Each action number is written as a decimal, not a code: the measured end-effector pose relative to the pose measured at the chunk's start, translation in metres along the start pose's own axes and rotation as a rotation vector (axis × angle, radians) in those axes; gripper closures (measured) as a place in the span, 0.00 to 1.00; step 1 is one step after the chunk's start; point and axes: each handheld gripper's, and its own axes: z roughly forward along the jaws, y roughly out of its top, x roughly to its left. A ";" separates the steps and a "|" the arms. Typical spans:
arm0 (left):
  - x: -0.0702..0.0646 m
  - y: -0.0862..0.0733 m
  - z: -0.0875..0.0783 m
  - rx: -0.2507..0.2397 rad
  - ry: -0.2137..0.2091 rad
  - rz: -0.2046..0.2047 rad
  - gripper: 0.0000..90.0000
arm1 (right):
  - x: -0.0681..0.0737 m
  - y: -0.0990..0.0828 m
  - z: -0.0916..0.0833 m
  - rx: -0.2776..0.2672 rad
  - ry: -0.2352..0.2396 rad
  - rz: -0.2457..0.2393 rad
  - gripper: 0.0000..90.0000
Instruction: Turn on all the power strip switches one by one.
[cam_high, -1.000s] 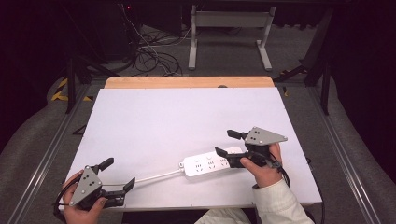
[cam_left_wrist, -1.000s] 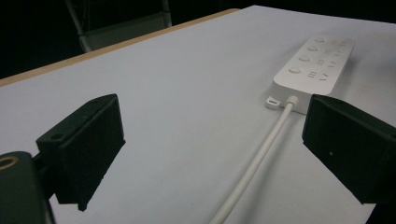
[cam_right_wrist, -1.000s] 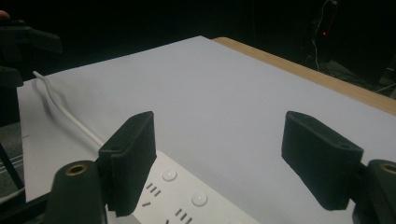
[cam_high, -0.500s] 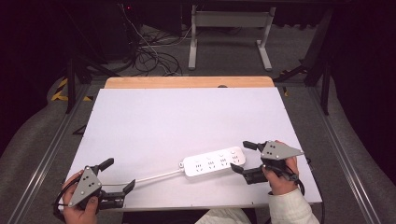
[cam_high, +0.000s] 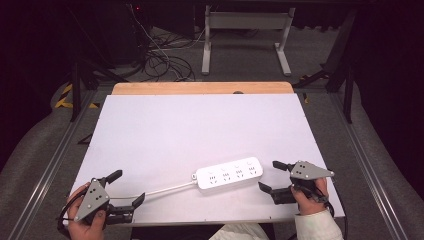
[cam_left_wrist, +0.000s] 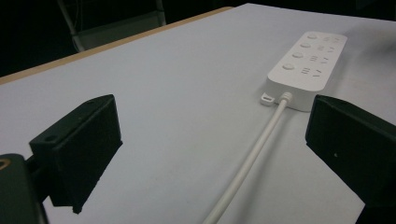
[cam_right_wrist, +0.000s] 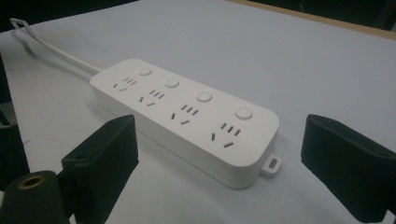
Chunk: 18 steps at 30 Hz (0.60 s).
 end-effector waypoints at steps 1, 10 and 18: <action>0.000 0.000 0.000 0.000 0.000 -0.002 0.04 | 0.000 -0.002 0.000 0.004 -0.004 0.004 0.12; 0.001 -0.002 0.000 0.019 0.000 0.002 0.05 | -0.001 -0.020 0.000 0.042 -0.027 0.043 0.12; 0.001 -0.003 0.002 0.027 -0.017 0.004 0.06 | -0.004 -0.021 0.000 0.018 -0.046 0.035 0.12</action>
